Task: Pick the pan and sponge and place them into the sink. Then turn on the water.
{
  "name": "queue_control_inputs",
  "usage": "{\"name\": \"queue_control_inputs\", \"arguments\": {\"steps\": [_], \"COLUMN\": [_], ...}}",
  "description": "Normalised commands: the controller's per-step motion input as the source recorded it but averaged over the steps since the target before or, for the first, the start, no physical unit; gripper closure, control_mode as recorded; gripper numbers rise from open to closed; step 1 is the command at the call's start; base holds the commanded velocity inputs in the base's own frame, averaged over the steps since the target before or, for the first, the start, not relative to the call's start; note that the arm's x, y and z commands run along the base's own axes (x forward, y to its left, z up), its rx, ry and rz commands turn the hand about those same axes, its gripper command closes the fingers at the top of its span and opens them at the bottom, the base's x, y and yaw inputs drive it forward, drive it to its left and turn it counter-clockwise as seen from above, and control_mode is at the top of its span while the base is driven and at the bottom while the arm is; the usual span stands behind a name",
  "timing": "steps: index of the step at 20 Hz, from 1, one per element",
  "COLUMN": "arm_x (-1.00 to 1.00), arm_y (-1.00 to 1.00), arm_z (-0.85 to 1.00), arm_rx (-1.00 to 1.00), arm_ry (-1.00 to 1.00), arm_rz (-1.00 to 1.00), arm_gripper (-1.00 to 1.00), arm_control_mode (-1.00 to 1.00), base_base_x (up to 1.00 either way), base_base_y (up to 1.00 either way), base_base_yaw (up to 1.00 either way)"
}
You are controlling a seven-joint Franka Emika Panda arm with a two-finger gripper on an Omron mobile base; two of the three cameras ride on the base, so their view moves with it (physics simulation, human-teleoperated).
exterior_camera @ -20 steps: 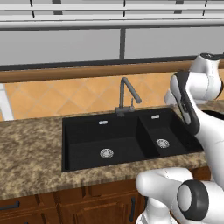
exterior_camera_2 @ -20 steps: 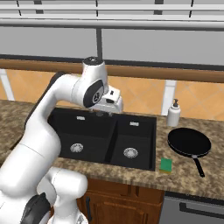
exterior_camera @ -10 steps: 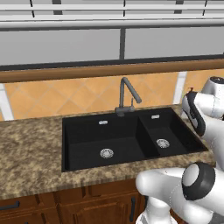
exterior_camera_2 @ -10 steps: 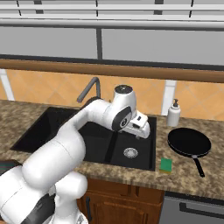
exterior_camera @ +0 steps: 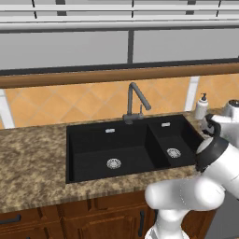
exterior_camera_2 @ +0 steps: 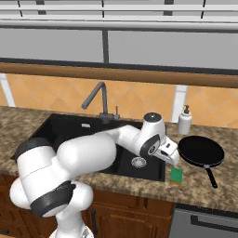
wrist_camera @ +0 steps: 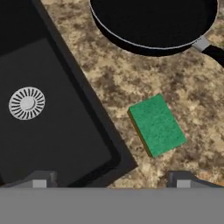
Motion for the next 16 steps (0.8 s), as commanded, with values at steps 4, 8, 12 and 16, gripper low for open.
{"name": "queue_control_inputs", "arguments": {"steps": [4, 8, 12, 16], "arm_x": [0.11, 0.12, 0.0, 0.0], "arm_y": [-0.83, -0.64, -0.34, 0.0], "arm_z": [-0.39, -0.17, -0.11, 0.0], "arm_rx": [0.0, 0.0, -0.02, -0.01], "arm_ry": [0.0, 0.01, 0.01, 0.08], "arm_rz": [0.0, 0.0, 0.06, 0.1], "arm_gripper": [-1.0, -1.0, -1.0, -1.0], "arm_control_mode": [-1.0, -1.0, -1.0, -1.0], "base_base_x": [0.0, 0.0, 0.0, 0.0], "base_base_y": [0.0, 0.0, 0.0, 0.0], "base_base_yaw": [0.0, 0.0, 0.0, 0.0]}}
